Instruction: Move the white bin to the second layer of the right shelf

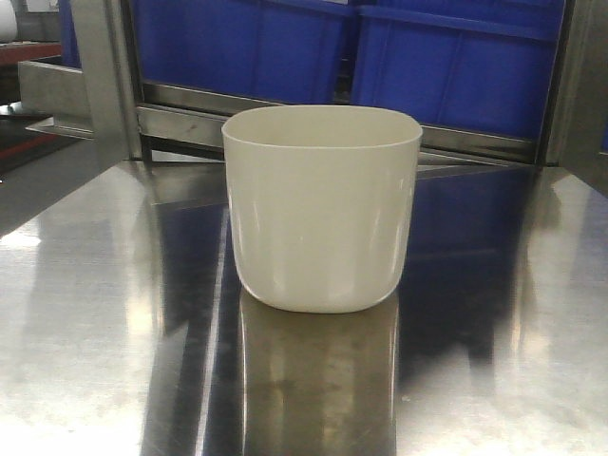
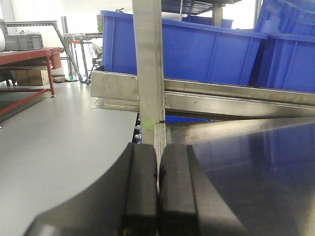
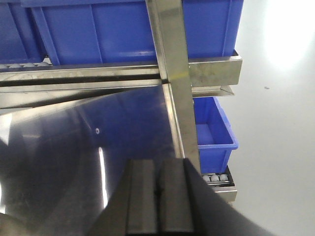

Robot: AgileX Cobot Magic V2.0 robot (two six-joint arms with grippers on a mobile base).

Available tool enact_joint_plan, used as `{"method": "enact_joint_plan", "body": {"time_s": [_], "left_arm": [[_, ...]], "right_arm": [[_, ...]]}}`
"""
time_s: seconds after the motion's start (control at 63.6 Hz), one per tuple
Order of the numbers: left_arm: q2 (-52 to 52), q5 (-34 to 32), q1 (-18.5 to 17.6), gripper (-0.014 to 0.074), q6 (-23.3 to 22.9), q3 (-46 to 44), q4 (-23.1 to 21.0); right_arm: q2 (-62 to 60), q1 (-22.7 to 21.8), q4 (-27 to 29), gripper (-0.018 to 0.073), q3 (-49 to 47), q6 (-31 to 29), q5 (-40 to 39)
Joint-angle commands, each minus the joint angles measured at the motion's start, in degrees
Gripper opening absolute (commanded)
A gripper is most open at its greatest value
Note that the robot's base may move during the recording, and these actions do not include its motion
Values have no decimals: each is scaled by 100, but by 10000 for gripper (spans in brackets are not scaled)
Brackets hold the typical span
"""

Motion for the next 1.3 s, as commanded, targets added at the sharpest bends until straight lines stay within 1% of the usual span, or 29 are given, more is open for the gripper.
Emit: {"method": "enact_joint_plan", "body": {"time_s": [0.0, 0.173, 0.361, 0.471, 0.644, 0.77, 1.037, 1.179, 1.289], "left_arm": [[-76, -507, -19, 85, -43, 190, -29], [-76, -507, -19, 85, -43, 190, -29], [-76, -507, -19, 85, -43, 190, -29], [-76, -507, -19, 85, -43, 190, -29], [-76, -507, -19, 85, -43, 190, -29], [-76, -507, -19, 85, -43, 190, -29], [-76, -507, -19, 85, -43, 190, -29], [-76, -507, -19, 85, -43, 190, -29], [-76, -507, -19, 85, -43, 190, -29]], "right_arm": [[404, 3, 6, 55, -643, -19, -241], [1180, 3, 12, 55, -1418, -19, -134], [1893, 13, 26, 55, -2178, -19, 732], [2171, 160, 48, 55, -2399, -19, 1023], [2679, 607, 48, 55, -2597, -19, 1337], [3081, 1111, 48, 55, -2673, -19, 1383], [3860, 2243, 48, 55, -2685, -19, 941], [4171, 2616, 48, 55, -2908, -19, 965], [4358, 2698, 48, 55, -3190, -19, 1077]]}}
